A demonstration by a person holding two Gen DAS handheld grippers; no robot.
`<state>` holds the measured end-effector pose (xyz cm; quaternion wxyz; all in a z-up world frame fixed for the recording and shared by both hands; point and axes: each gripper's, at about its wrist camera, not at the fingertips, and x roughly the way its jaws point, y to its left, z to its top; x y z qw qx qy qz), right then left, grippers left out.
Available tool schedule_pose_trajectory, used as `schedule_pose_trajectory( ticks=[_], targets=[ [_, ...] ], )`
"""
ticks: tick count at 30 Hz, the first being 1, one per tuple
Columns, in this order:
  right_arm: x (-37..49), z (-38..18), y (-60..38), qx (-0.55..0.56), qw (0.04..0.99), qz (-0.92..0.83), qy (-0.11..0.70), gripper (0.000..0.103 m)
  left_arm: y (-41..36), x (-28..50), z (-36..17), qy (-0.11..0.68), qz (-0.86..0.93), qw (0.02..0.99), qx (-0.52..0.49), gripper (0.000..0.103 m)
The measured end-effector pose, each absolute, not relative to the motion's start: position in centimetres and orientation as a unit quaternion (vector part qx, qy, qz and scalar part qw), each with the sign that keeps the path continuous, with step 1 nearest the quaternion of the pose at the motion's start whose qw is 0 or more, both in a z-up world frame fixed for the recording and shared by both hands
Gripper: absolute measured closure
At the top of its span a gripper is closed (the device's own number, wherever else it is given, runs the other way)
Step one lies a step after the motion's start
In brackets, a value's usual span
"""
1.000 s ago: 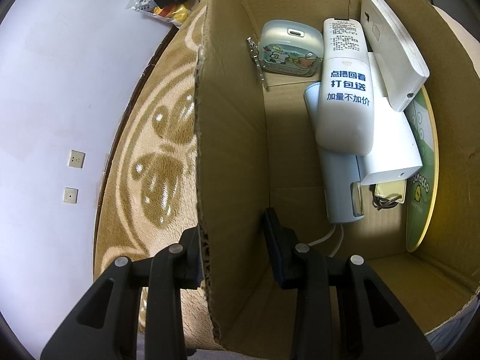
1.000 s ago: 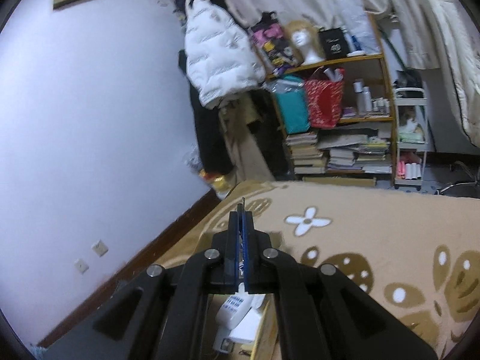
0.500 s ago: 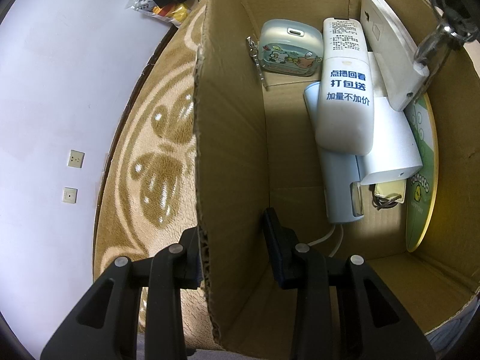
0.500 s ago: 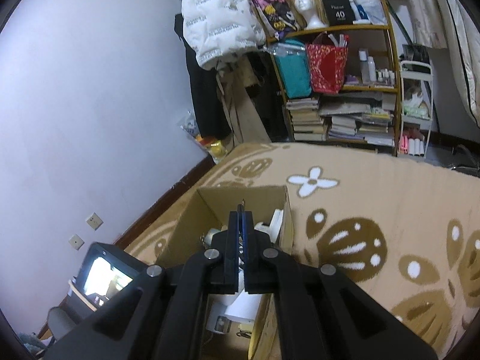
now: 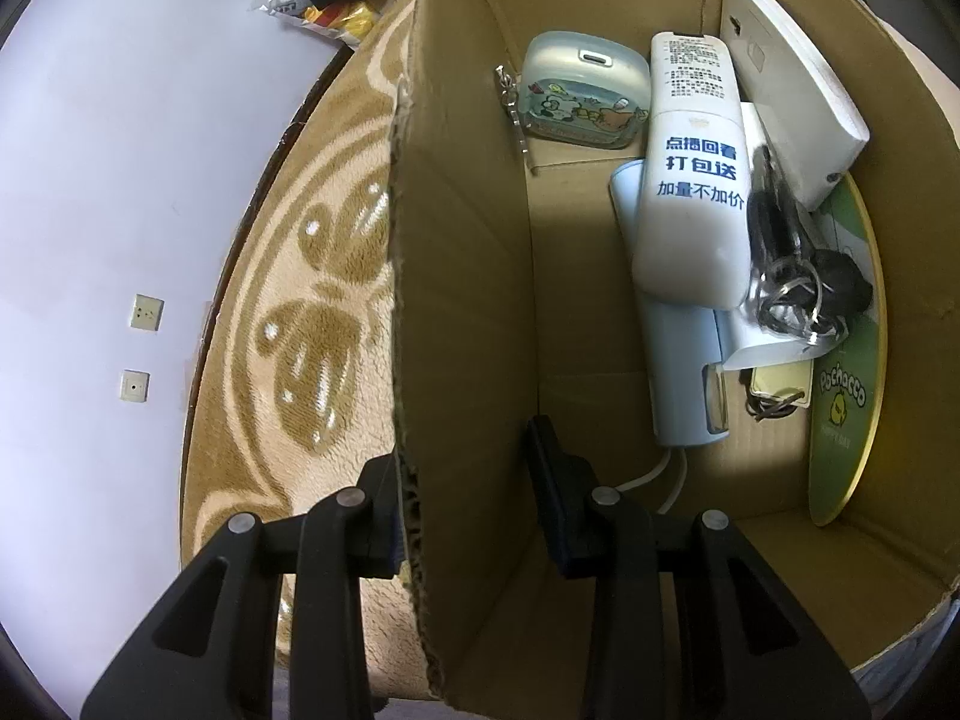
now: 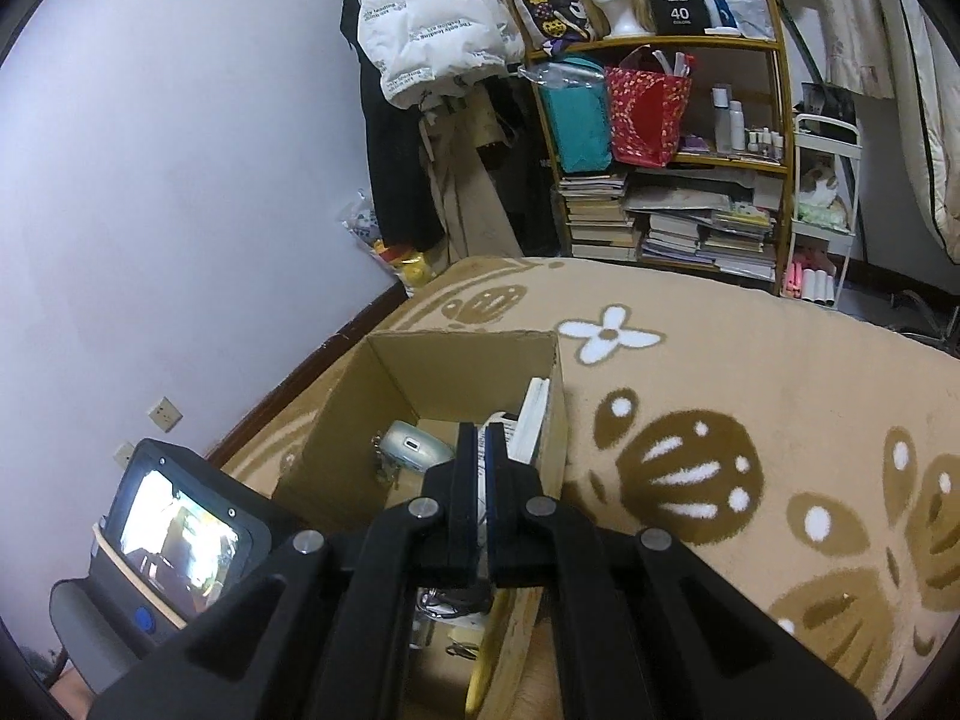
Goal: Organize rigid objects
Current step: 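Lower the key ring into the box and open the right tool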
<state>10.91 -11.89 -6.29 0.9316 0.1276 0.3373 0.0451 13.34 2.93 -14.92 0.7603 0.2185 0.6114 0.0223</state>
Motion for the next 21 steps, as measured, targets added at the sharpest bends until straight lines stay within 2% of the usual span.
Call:
schedule_pose_trajectory(
  ticks=[10,17,18,20,21],
  targets=[
    [10.3,-6.9,-14.0,0.131,0.925,0.019,0.356,0.099,2.7,13.2,-14.9,0.61,0.024,0.762,0.216,0.069],
    [8.8,-6.5,-15.2,0.126,0.928,0.002,0.35,0.09,2.9,13.2,-14.8,0.608,0.027,0.765,0.211,0.069],
    [8.5,-6.5,-15.4,0.12,0.929,-0.003,0.351,0.085,2.9,13.1,-14.7,0.608,0.027,0.766,0.209,0.069],
    [8.1,-6.5,-15.7,0.122,0.927,-0.012,0.354,0.063,3.0,12.9,-14.2,0.603,0.028,0.771,0.204,0.069],
    [7.9,-6.5,-15.9,0.128,0.926,-0.015,0.355,0.057,3.0,12.7,-13.9,0.599,0.026,0.774,0.202,0.069]
  ],
)
